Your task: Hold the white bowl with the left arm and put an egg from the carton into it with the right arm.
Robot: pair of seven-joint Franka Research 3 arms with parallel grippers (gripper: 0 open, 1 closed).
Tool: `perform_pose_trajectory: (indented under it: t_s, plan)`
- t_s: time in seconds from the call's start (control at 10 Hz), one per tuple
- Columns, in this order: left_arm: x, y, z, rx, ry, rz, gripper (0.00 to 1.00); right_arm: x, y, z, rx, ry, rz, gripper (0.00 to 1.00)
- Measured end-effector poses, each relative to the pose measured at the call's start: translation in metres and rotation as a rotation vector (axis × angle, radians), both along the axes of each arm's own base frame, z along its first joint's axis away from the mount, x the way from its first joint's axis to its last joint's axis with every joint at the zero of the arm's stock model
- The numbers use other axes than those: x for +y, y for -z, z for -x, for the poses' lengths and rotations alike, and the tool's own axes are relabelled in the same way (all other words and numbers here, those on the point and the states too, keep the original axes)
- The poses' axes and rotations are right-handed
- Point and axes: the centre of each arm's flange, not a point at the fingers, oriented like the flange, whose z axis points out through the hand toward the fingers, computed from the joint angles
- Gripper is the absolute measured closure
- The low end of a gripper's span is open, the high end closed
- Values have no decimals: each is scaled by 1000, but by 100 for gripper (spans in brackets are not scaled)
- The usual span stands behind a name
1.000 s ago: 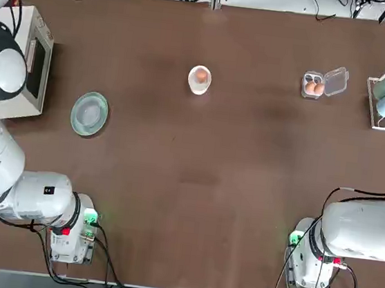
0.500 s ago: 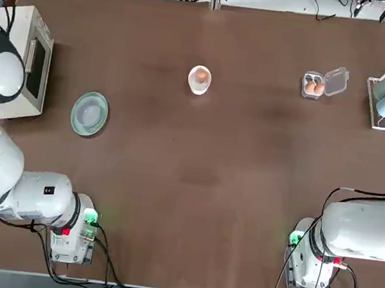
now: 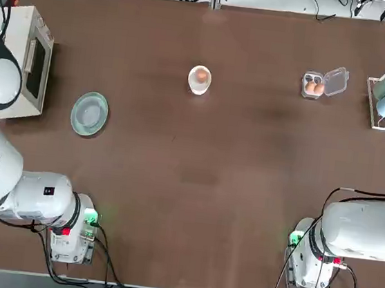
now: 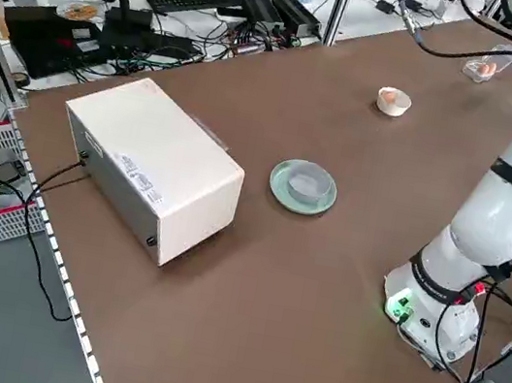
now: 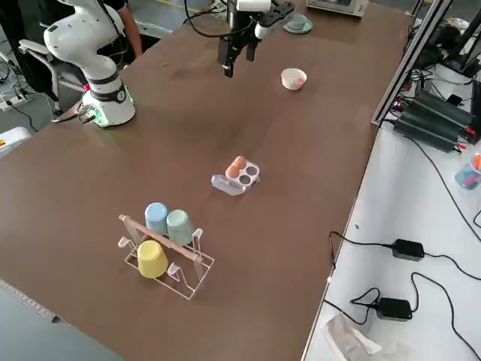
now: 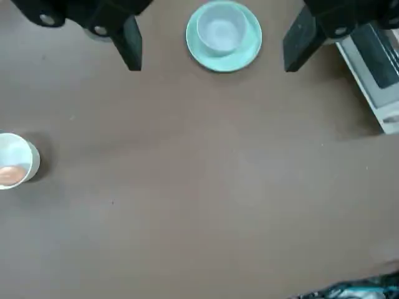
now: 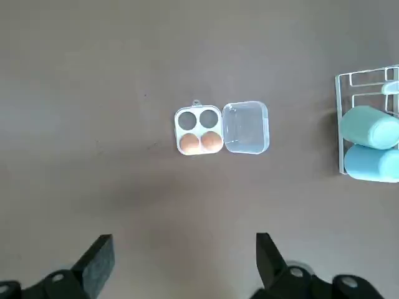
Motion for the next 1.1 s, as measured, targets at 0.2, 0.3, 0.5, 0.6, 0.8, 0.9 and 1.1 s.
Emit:
perform_pose_trajectory:
  t_s: [0.2,0.3,0.5,0.6,0.8,0.9,1.1]
  plan:
    - [11,-1,7,49,-70,4,0,0,0,0,0,0,0,0]
    - [16,-1,8,59,-114,24,0,1,-1,0,0,-1,0,0]
    - [23,0,8,66,-173,31,0,1,-2,1,-4,1,0,0]
    - [22,0,8,69,-202,30,0,1,-3,1,-6,1,0,0]
    - [21,2,8,75,-228,29,0,1,-4,1,-8,1,-1,0]
    - [23,3,8,76,-232,29,0,2,-5,1,-9,1,-1,0]
    - [28,0,6,54,-232,6,0,2,-5,1,-9,0,-1,0]
